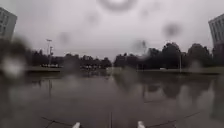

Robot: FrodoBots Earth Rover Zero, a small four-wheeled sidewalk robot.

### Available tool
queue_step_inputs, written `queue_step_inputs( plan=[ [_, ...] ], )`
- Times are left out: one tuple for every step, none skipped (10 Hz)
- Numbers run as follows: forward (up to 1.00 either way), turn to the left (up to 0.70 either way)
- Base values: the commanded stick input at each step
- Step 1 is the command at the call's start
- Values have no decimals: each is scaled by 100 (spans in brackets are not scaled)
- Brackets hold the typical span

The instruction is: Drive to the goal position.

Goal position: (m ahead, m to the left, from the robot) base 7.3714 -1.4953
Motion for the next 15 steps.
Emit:
queue_step_inputs(
  plan=[
    [39,0],
    [42,0],
    [44,0],
    [45,0],
    [45,0],
    [45,0],
    [45,0],
    [45,0],
    [45,0],
    [45,0],
    [45,0],
    [45,0],
    [45,0],
    [45,0],
    [45,0]
  ],
)
